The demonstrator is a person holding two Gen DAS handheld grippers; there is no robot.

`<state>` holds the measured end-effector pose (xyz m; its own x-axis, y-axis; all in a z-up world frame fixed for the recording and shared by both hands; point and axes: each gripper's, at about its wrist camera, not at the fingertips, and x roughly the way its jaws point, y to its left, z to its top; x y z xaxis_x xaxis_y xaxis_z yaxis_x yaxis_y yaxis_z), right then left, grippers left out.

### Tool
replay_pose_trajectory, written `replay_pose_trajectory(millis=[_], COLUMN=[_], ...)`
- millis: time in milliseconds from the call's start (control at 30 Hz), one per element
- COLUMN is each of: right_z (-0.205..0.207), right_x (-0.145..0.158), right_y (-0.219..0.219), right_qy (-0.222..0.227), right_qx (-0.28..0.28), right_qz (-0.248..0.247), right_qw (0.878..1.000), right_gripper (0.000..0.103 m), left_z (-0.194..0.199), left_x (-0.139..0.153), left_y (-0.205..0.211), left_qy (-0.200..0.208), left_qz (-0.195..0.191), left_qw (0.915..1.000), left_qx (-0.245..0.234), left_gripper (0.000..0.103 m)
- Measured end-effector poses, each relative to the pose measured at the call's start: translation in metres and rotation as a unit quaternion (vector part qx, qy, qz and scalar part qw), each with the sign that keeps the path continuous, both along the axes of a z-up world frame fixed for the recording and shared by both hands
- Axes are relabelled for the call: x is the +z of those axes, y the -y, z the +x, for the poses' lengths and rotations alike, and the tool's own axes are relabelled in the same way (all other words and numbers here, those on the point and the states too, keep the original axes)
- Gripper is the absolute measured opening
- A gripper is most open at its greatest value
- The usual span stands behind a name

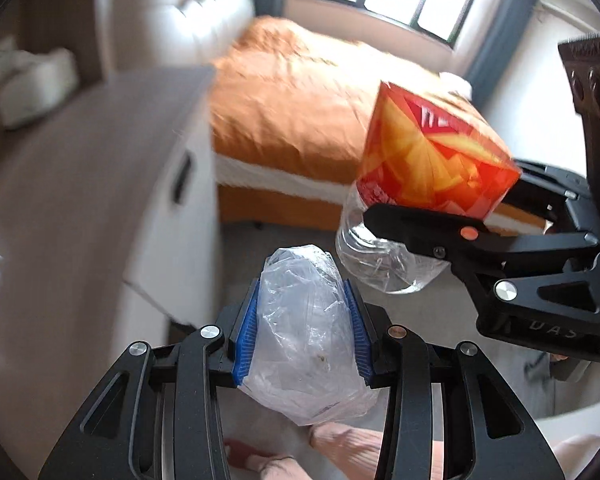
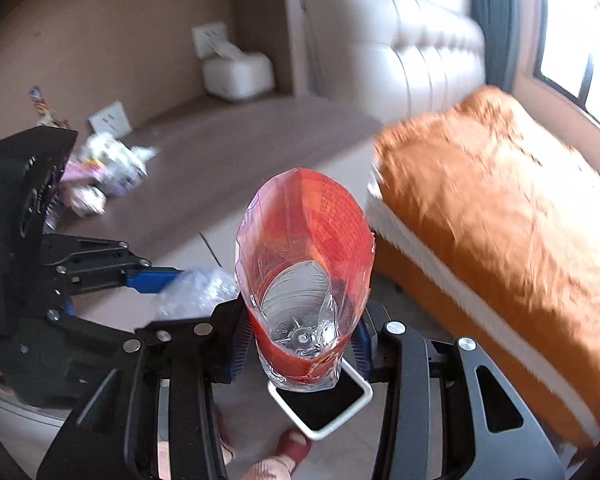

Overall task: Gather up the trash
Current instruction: 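Carry bag and cup over the white bin and open both grippers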

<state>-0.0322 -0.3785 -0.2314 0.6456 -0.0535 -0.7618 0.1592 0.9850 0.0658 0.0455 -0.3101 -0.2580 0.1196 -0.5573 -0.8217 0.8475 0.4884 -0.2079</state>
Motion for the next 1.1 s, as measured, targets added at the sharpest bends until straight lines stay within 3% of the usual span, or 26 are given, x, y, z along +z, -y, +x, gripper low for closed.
replay_pose_trajectory(millis=[67, 200, 433, 633, 733, 767, 800, 833, 867, 900, 1100], right_z=[0.001, 0.01, 0.023, 0.04, 0.046, 0.048, 0.048, 0.047, 0.046, 0.046, 0.033], right_x=[-0.019, -0.088, -0.215, -0.324, -0.363, -0.373, -0.384, -0.391, -0.396, -0.4, -0.395], right_y=[0.009, 0.026, 0.045, 0.064, 0.065, 0.064, 0.064, 0.065, 0.068, 0.071, 0.079], right_qy=[-0.016, -0.064, -0.132, -0.184, -0.201, -0.208, -0.213, -0.214, -0.216, -0.216, -0.208], right_qx=[-0.006, -0.016, -0.011, -0.01, 0.002, 0.008, 0.012, 0.011, 0.006, 0.001, -0.018], right_qz=[0.009, 0.043, 0.042, 0.082, 0.09, 0.094, 0.093, 0.097, 0.104, 0.11, 0.092], right_qw=[1.0, 0.997, 0.99, 0.979, 0.975, 0.974, 0.972, 0.972, 0.971, 0.97, 0.974], right_gripper=[0.044, 0.044, 0.044, 0.044, 0.044, 0.045, 0.047, 0.064, 0.075, 0.094, 0.098], left_z=[-0.004, -0.012, 0.004, 0.014, 0.013, 0.012, 0.013, 0.014, 0.014, 0.011, 0.007], left_x=[-0.024, -0.087, -0.217, -0.318, -0.35, -0.359, -0.369, -0.376, -0.383, -0.387, -0.383], left_y=[0.011, 0.034, 0.056, 0.072, 0.075, 0.075, 0.075, 0.075, 0.078, 0.078, 0.077], left_qy=[-0.018, -0.053, -0.113, -0.127, -0.127, -0.124, -0.127, -0.131, -0.127, -0.111, -0.102], left_qz=[0.008, 0.042, 0.083, 0.109, 0.119, 0.122, 0.124, 0.127, 0.131, 0.137, 0.146], left_qw=[0.9997, 0.997, 0.9901, 0.9858, 0.9847, 0.9848, 0.9841, 0.9832, 0.9831, 0.9843, 0.9839], left_qx=[-0.014, -0.037, -0.017, -0.01, -0.008, -0.005, -0.002, -0.002, -0.002, -0.005, -0.012], left_gripper=[0.04, 0.04, 0.04, 0.04, 0.041, 0.043, 0.059, 0.093, 0.098, 0.098, 0.098])
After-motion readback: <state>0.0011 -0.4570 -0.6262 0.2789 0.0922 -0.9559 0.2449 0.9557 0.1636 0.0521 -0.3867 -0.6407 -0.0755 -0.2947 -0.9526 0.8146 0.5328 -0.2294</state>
